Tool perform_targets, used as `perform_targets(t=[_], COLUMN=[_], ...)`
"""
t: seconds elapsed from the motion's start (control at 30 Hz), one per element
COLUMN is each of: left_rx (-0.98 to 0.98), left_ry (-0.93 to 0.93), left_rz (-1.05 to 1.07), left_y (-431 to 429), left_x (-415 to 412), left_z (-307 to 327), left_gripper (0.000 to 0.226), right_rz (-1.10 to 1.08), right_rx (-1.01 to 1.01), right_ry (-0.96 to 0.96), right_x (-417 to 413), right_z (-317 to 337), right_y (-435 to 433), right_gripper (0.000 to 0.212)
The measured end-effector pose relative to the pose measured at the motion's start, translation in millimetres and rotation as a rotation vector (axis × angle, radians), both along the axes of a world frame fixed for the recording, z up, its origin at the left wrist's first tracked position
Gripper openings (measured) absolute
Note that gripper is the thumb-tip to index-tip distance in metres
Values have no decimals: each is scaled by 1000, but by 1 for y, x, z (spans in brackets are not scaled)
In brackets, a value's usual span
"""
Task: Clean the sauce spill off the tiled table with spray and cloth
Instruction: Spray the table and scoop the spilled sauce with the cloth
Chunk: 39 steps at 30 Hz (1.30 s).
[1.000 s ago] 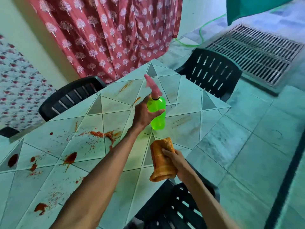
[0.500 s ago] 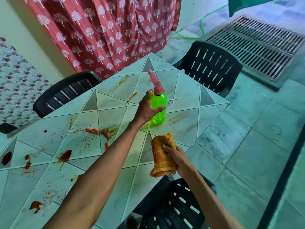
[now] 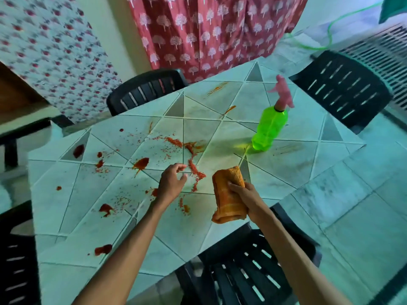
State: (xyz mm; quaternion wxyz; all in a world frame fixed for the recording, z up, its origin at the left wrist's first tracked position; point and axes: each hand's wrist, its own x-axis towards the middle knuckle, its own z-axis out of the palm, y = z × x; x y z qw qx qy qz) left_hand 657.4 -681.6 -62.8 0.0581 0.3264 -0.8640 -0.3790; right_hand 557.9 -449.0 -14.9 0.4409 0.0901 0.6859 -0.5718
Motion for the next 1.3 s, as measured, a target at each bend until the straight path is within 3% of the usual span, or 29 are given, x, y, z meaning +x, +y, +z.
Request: perform_targets(t=[0.07, 0.2, 0.33, 0.5, 0.77, 0.9, 1.07, 1.2, 1.3], left_rx=[-83, -310, -415, -360, -286, -291, -351, -355, -328], left_ry=[-79, -170, -187, -293, -467, -411, -367, -430, -455], left_rz=[6, -48, -22, -48, -260, -271, -280, -291, -286], left_y=[-16, -42, -65, -86, -99, -103, -103, -103, -101], left_x=[31, 67, 88, 123, 165, 177, 176, 170, 166], left_z=[-10, -22, -30, -39, -42, -50, -51, -46, -42], left_gripper=[35, 59, 62, 85, 134, 131, 129, 133, 134], right_rz=[71, 202, 243, 446, 836, 959, 730, 499, 427], right_rx=[58, 302, 483, 534, 446, 415, 318, 242, 265], right_ry=[118, 567, 730, 802, 894, 853, 795, 748, 730], right_x=[11, 14, -2, -1, 105, 144, 131, 93, 70], right_z=[-2, -13, -30, -48, -72, -68, -38, -3, 4], right_y=[-17, -46, -80, -129, -179, -172, -153, -124, -96], right_gripper=[33, 28, 21, 43, 50, 55, 44, 52, 41])
